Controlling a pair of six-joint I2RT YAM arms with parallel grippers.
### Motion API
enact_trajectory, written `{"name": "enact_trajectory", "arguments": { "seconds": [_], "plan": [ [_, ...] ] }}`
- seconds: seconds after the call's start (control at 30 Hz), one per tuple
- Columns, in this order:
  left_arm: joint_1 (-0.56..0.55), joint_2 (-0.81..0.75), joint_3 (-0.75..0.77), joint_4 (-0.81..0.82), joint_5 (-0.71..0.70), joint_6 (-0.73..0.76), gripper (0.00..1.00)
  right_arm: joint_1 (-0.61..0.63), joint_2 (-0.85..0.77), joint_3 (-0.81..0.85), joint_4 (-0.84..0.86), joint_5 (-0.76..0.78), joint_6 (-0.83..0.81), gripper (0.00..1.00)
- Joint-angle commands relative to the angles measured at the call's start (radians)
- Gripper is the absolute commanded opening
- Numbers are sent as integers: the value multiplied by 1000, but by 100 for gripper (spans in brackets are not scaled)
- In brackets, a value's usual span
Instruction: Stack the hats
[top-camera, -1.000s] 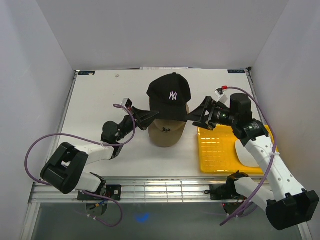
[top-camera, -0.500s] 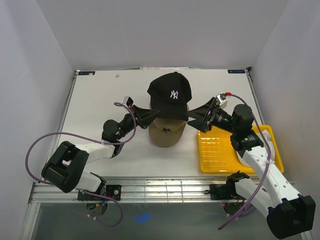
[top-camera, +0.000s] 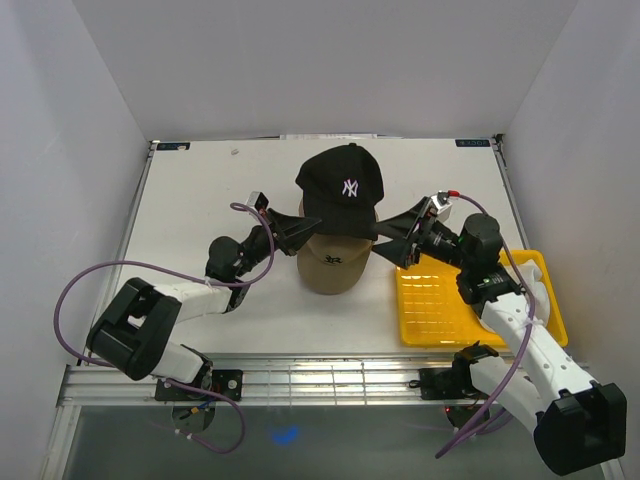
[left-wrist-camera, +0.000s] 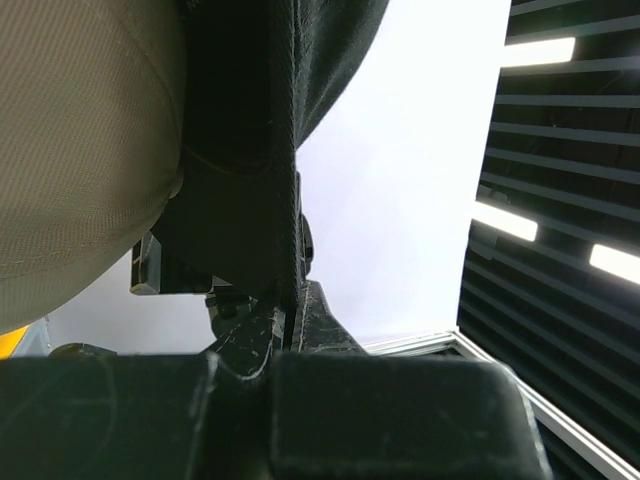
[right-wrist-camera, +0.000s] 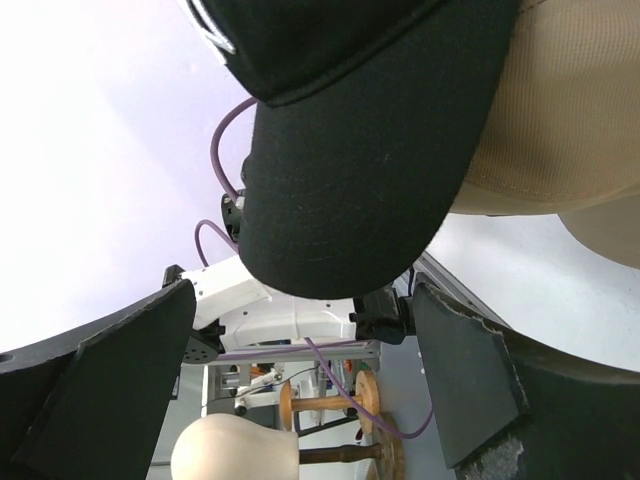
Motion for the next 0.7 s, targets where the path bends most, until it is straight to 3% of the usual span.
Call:
{"name": "enact_trajectory", "arguments": {
  "seconds": [0.0, 0.17, 0.3, 0.4, 0.43, 0.53, 0.6, 0.67],
  "plan": [
    [7, -12, 38, 266, 17, -2, 0, 13, 9, -6, 81, 12, 31, 94],
    [6, -12, 50, 264, 28, -3, 0, 23, 41, -6, 113, 32, 42, 92],
    [6, -13, 47, 267, 35, -10, 0, 23, 78, 23, 122, 48, 37, 81],
    [6, -9, 44, 281, 41, -22, 0, 23, 88, 41, 125, 60, 34, 64],
    [6, -10, 41, 281, 41, -23, 0, 23, 87, 46, 118, 61, 26, 52],
    [6, -12, 34, 282, 43, -26, 0, 24, 76, 67, 89, 77, 3, 36],
    [6, -12, 30, 282, 43, -28, 0, 23, 64, 74, 70, 83, -14, 26],
    [6, -13, 24, 282, 43, -29, 0, 23, 38, 78, 31, 101, -43, 23]
  ]
}}
